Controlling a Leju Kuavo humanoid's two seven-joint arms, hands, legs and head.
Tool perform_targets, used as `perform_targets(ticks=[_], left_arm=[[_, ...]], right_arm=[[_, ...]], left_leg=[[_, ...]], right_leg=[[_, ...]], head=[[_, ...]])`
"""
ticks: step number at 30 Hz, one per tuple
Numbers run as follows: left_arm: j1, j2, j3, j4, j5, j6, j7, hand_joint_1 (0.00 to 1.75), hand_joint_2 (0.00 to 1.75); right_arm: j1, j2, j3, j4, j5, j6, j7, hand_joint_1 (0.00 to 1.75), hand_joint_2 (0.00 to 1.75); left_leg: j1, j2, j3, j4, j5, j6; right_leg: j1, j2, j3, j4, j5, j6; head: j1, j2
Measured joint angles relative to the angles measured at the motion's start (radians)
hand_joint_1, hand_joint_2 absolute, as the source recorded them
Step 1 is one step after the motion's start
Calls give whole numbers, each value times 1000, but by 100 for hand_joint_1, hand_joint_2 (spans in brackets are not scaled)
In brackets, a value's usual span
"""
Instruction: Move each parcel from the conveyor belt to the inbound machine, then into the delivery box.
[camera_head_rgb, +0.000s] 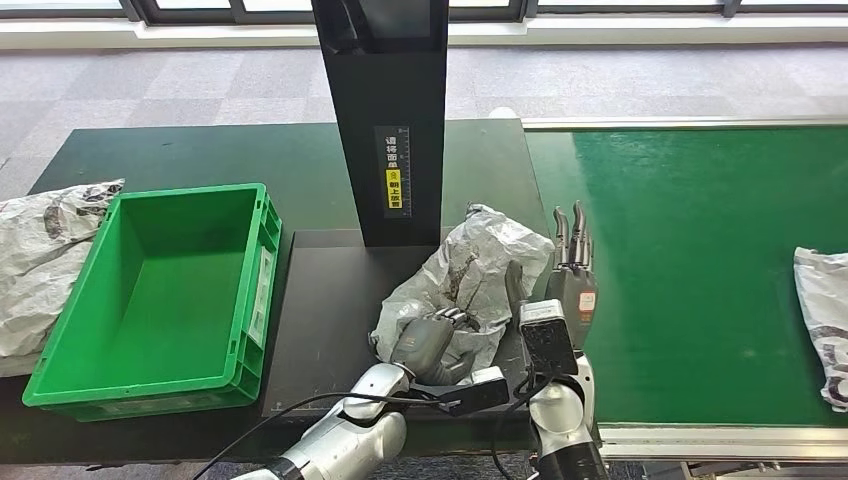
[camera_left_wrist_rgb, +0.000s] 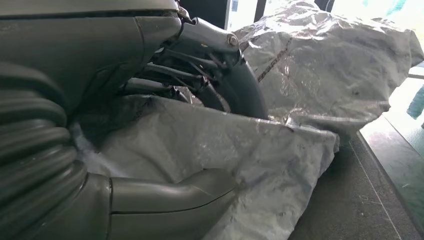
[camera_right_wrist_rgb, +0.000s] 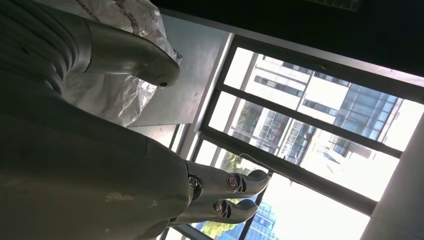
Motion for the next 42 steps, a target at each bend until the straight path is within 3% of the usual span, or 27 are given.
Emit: perform_targets(ticks=[10, 16, 19, 24, 26, 30, 35, 42], left_arm=[[-27, 0, -36, 18, -80, -14, 90, 175, 175], [-24, 0, -34, 25, -215, 106, 191, 175, 175], [-16, 0, 0, 25, -268, 165, 207, 175, 175], [-8, 0, 32, 21, -285, 180, 209, 175, 175], [21, 2, 64, -33, -338, 208, 201, 175, 175], [96, 17, 230, -256, -481, 296, 112, 175, 175], [155, 30, 376, -485, -478, 304, 40, 175, 175], [199, 41, 484, -678, -450, 304, -14, 175, 175]], right_arm=[[1, -2, -8, 0, -1, -4, 0, 0, 175], [8, -2, -10, 0, 18, 1, 0, 0, 175], [15, -2, -11, -1, 23, 3, 0, 0, 175], [21, -2, -11, -10, 24, 4, 0, 0, 175], [21, -2, -12, -11, 27, 5, 0, 0, 175], [23, -1, -23, -11, 29, 6, 0, 0, 175], [21, -1, -24, -11, 19, 1, 0, 0, 175], [18, -1, -24, -11, 6, -16, 0, 0, 175]], left_leg=[[0, 0, 1, 0, 0, 0], [0, 1, 2, 0, 0, 0], [0, 1, 2, 0, 0, 0], [0, 1, 2, 0, 0, 0], [0, 1, 1, 0, 0, 0], [0, 1, 0, 0, 0, 0], [0, 1, 0, 0, 0, 0], [0, 0, 0, 0, 0, 0]], right_leg=[[0, 0, 1, 0, 0, 0], [0, 1, 1, 0, 0, 0], [0, 1, 1, 0, 0, 0], [0, 1, 1, 0, 0, 0], [0, 1, 1, 0, 0, 0], [0, 2, -1, 1, 0, 0], [0, 1, -1, 1, 0, -1], [0, 0, 0, 1, 0, -1]], head=[[0, 0], [0, 0], [0, 0], [0, 0], [0, 0], [0, 0], [1, 0], [1, 0]])
